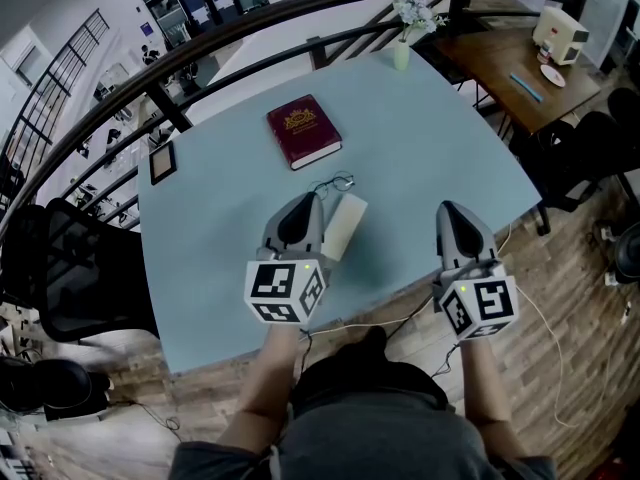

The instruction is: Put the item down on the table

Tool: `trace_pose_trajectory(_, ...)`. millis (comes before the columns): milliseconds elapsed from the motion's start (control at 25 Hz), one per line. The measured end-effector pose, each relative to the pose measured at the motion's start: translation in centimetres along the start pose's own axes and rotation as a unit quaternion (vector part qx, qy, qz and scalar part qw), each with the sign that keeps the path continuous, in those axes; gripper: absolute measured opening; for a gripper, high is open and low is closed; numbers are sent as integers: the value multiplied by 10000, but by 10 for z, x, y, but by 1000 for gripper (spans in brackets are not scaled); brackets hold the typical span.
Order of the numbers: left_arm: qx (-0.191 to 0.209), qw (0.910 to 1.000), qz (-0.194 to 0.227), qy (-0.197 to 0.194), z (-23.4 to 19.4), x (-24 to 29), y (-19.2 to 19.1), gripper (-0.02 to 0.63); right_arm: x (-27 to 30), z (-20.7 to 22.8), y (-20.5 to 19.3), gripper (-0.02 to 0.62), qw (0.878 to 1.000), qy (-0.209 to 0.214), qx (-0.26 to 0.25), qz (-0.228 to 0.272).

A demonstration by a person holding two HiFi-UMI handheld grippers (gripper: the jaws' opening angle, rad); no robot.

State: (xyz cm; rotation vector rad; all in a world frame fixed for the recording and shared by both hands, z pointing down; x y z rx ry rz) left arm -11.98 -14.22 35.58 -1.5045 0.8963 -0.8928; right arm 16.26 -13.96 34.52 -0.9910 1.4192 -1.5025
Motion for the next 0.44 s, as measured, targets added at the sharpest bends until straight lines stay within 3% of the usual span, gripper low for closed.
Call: trace_pose_trajectory(440,-81,9999,104,39,-2,-2,2,6,-1,0,3,3,10000,24,-8,49)
Point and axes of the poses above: the fingertips, and each gripper's own axes: x forward along the fingers, z to its right, y out of its top, the point moved 10 cm from there along -x, backward along the fingers, and after that the axes turned 8 degrees about -y, right-handed, at the moved point
